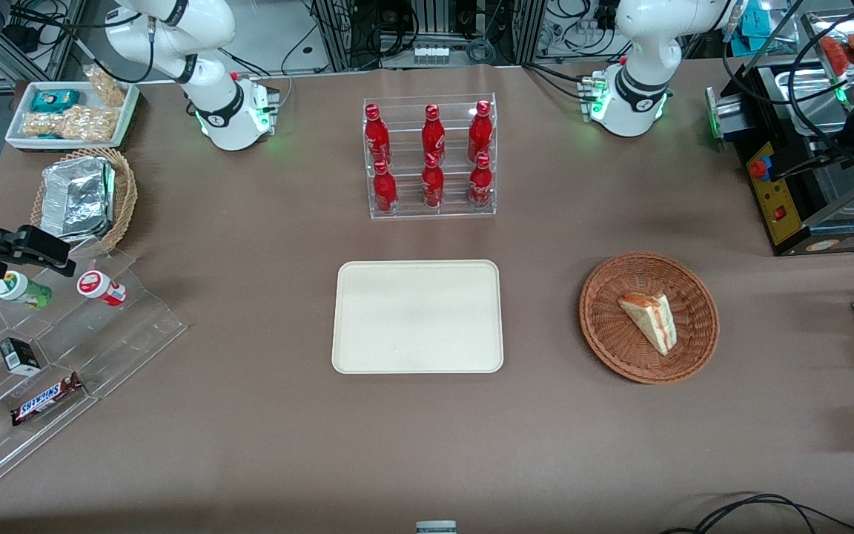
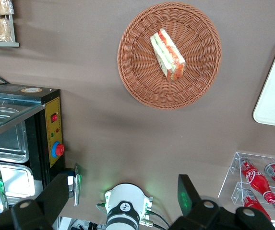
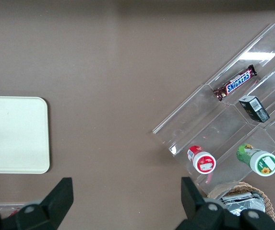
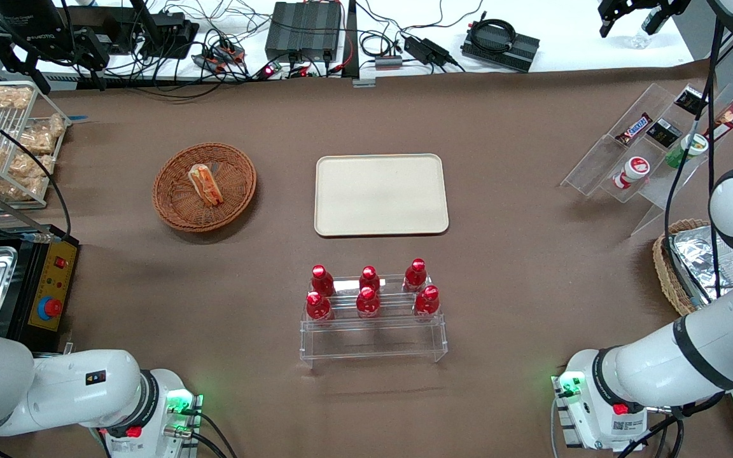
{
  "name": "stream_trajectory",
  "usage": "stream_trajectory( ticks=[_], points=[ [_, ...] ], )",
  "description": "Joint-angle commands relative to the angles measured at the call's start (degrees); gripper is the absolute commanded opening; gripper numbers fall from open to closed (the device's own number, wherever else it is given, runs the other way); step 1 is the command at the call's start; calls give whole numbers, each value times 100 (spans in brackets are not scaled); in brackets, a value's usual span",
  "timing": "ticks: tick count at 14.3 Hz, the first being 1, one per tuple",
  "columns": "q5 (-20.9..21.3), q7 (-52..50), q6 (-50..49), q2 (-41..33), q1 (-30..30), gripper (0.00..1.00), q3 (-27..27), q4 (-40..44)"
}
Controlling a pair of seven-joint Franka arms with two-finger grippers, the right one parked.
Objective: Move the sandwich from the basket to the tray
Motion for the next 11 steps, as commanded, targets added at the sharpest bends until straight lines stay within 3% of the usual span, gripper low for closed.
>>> stream_trajectory(
  ticks=[1, 11],
  points=[
    [-23, -9, 76, -127, -88, 100, 80, -127],
    [-5, -79, 103, 40, -97, 100, 71, -127]
  ],
)
